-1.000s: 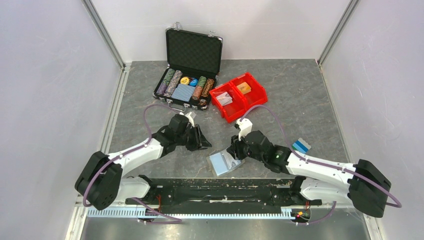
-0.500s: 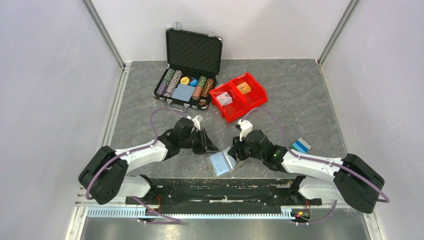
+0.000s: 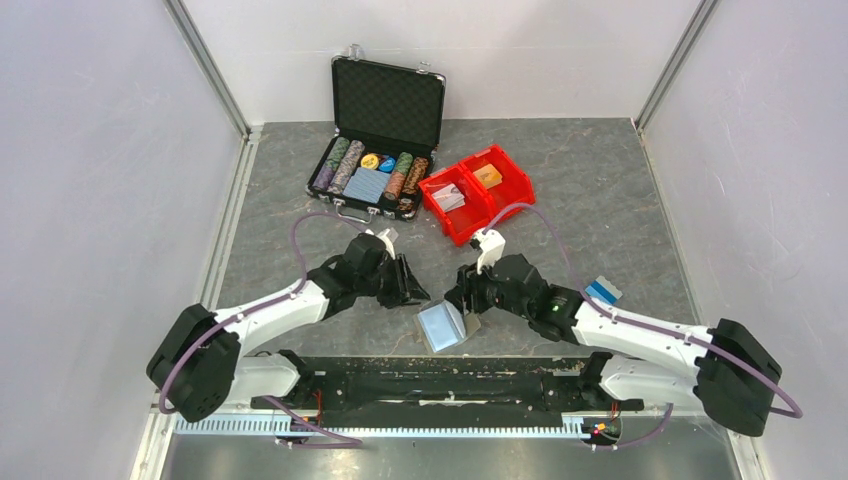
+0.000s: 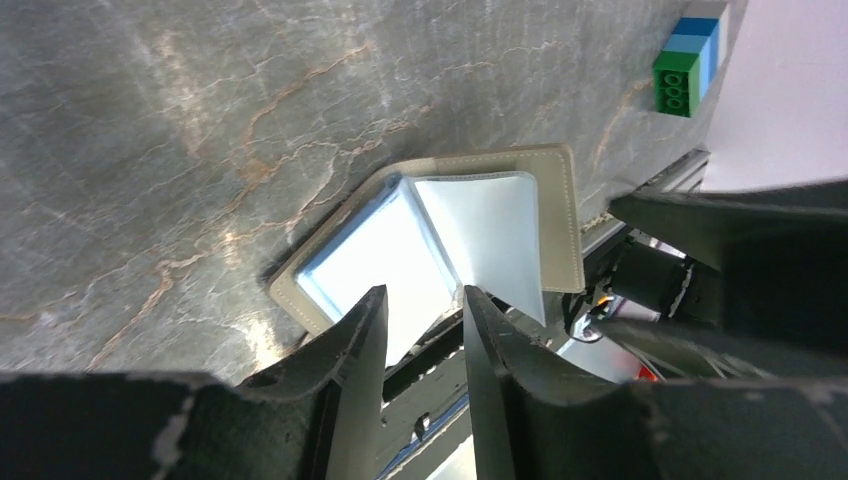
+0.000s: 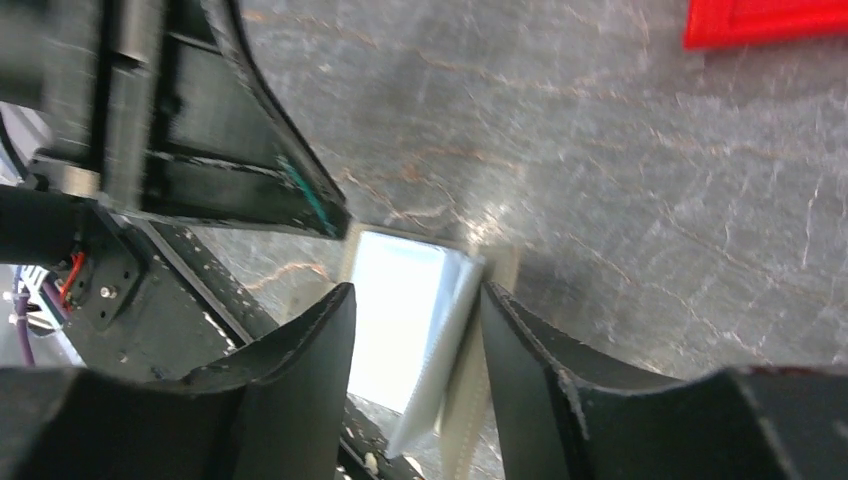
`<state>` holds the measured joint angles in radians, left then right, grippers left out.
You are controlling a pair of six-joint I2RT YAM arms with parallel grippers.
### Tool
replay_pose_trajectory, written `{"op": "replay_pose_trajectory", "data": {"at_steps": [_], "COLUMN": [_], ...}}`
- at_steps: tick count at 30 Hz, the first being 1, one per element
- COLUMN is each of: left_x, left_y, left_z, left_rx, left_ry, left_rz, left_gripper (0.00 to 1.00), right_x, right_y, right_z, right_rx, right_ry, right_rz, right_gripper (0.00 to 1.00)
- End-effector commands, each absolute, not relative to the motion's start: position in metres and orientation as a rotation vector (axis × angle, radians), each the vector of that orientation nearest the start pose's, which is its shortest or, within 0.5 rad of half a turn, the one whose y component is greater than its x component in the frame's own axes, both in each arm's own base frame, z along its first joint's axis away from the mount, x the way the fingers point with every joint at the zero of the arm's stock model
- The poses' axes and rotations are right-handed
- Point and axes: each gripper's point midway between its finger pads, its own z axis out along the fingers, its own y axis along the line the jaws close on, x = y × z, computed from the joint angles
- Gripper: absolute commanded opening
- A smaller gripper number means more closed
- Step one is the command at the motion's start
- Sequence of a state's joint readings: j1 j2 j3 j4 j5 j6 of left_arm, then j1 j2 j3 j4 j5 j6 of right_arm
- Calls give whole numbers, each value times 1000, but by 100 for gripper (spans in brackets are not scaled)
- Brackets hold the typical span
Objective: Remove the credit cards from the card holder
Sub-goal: Open the card holder at the center of the board.
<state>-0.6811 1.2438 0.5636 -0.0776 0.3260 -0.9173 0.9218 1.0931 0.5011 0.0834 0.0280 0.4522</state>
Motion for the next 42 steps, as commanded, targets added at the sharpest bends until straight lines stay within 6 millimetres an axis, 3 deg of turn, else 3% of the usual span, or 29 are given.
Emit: {"op": "replay_pose_trajectory", "data": {"at_steps": [1,4,8,15,25,35,42], "left_x": [189,182,174,168,166,166,168], "left_y": [-254,-249,-240,-229,-235,-240,-245], "left_z": [81,75,66,58,56,47,43], "left_rx": [-86,-92,-115,-127,-104,-94,-91], "left_ry": [2586,2610,2638,2657,2663,2691,2702], "left_rz": [-999,-985,-952,-900,-942,-957,-969], "left_gripper": [41,41,41,41,38,34,33], "right_x": [196,179,164,174,170,166,166], "right_y": [296,323,344,328,310,303,302], "right_z": [153,158,126,78,40,25,28], "right_rx": [-490,-538,-577,-563,-597,-598,-577], "right_ry": [2023,2012,2092,2194,2253,2267,2257], "right_rz": [769,851,880,671,585,610,652], "right_gripper": [54,56,54,61,72,79,83]}}
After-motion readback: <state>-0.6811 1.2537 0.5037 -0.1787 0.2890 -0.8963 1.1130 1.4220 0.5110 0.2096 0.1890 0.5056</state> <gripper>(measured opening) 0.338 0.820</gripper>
